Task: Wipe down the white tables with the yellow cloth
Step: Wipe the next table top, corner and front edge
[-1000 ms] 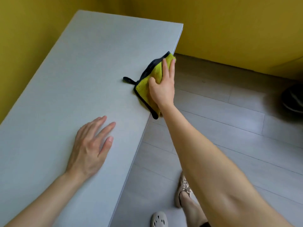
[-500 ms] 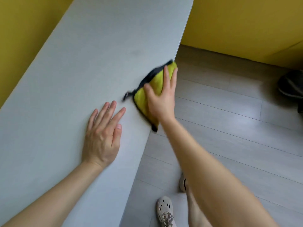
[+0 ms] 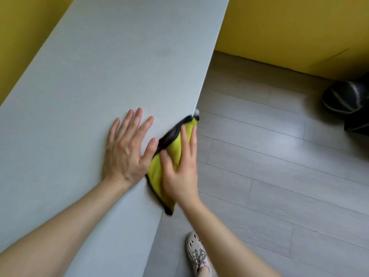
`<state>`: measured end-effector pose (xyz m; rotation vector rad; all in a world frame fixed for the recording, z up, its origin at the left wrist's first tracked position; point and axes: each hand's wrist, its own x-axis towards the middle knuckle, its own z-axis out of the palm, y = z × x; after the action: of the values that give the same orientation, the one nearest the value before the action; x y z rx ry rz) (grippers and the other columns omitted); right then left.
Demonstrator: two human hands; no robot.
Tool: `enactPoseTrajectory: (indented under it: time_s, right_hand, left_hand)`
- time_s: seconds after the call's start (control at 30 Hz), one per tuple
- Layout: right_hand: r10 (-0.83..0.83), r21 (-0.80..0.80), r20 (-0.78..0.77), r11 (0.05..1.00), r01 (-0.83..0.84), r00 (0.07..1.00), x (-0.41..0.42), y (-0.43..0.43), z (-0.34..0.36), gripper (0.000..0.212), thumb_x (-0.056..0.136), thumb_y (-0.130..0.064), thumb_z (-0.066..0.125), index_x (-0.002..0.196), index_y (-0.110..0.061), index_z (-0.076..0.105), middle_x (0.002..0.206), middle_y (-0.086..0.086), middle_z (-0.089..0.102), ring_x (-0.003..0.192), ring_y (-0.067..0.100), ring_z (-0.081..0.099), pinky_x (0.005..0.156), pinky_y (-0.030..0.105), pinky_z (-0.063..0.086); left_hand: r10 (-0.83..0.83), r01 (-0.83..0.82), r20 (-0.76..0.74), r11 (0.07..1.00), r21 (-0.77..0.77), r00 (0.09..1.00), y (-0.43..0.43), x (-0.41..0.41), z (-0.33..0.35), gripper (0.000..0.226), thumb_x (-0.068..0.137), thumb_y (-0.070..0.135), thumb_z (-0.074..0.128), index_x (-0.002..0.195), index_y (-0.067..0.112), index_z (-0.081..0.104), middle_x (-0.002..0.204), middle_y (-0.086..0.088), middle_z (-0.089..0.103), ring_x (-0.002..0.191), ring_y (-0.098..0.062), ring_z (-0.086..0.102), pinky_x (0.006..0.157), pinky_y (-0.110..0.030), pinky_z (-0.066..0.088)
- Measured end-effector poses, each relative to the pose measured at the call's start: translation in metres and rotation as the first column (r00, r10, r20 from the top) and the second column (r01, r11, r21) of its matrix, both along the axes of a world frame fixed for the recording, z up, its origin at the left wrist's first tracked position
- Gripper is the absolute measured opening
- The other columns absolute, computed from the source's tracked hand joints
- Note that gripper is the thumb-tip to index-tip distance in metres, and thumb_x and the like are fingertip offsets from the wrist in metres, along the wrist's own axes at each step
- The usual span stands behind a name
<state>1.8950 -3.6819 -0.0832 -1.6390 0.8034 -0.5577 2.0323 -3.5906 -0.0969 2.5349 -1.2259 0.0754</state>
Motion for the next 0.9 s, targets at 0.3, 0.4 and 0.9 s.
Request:
enactPoseTrajectory:
  time_s: [0.3, 0.4, 0.9]
  right_hand:
    - [-0.119, -0.131, -0.119, 0.986, 0.103, 0.986, 0.072, -0.093, 0.000, 0.066, 0.110, -0.028, 0.060, 0.169, -0.032, 0.032, 0.182, -0.012, 0.009, 0.162, 0.008, 0.024, 0.106, 0.011, 0.033]
    - [-0.094, -0.124, -0.054, 0.988, 0.087, 0.994, -0.001, 0.013, -0.005, 0.071, 0.107, -0.013, 0.064, 0.169, -0.027, 0.034, 0.182, -0.012, 0.010, 0.165, 0.006, 0.017, 0.116, 0.005, 0.028]
    - [-0.132, -0.095, -0.102, 0.988, 0.123, 0.986, 0.062, -0.069, 0.006, 0.065, 0.109, -0.021, 0.060, 0.169, -0.027, 0.035, 0.182, -0.005, 0.008, 0.157, 0.001, 0.020, 0.107, 0.006, 0.029]
  left_hand:
    - [0.019, -0.019, 0.000, 0.999, -0.027, 1.000, -0.002, -0.001, 0.001, 0.068, 0.113, 0.058, 0.017, 0.161, 0.025, 0.052, 0.175, -0.003, 0.036, 0.165, -0.021, 0.027, 0.133, -0.055, 0.020]
    - [0.012, -0.012, 0.006, 0.998, -0.054, 1.000, -0.001, 0.000, -0.001, 0.068, 0.114, 0.058, 0.017, 0.160, 0.023, 0.054, 0.174, -0.005, 0.039, 0.164, -0.024, 0.031, 0.132, -0.056, 0.021]
    - [0.021, -0.023, -0.029, 0.998, -0.059, 0.999, -0.004, 0.000, 0.004, 0.072, 0.112, 0.061, 0.012, 0.159, 0.027, 0.056, 0.174, -0.003, 0.039, 0.164, -0.021, 0.030, 0.134, -0.051, 0.018]
